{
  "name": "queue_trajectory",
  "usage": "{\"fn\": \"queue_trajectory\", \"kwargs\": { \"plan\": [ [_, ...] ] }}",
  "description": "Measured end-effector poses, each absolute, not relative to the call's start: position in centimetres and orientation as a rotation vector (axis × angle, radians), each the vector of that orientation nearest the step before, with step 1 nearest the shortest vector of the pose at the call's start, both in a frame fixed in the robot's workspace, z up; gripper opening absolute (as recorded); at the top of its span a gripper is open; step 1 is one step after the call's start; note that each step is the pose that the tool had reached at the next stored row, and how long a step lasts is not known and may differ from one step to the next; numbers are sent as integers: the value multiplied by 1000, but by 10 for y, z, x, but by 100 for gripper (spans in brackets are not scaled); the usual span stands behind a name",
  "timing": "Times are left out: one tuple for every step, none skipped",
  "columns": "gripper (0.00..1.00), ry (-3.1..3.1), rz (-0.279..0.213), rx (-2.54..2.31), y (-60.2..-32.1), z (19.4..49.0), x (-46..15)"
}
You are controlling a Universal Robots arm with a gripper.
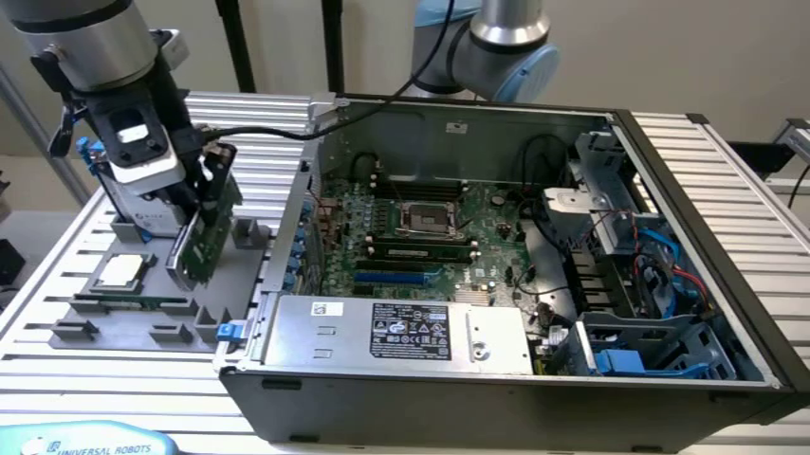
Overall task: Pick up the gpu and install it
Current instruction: 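Pick up the gpu and move the gpu toward the slot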
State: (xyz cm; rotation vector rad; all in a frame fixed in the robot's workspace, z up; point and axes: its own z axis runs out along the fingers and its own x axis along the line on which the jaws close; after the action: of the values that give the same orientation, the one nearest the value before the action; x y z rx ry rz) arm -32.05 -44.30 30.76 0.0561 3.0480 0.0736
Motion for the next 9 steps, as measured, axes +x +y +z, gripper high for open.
{"fn": "queue_trajectory", "kwargs": {
  "plan": [
    [27,3049,74,52,-443,312,-320],
    [27,3049,74,48,-443,317,-319],
    [27,3050,74,44,-443,321,-318],
    [27,3050,75,40,-443,326,-316],
    [27,3051,75,36,-443,330,-314],
    [27,3051,76,33,-443,335,-312],
    [27,3052,77,29,-443,339,-310],
    [27,3053,78,26,-443,344,-307],
    [27,3054,79,23,-443,348,-305]
  ]
}}
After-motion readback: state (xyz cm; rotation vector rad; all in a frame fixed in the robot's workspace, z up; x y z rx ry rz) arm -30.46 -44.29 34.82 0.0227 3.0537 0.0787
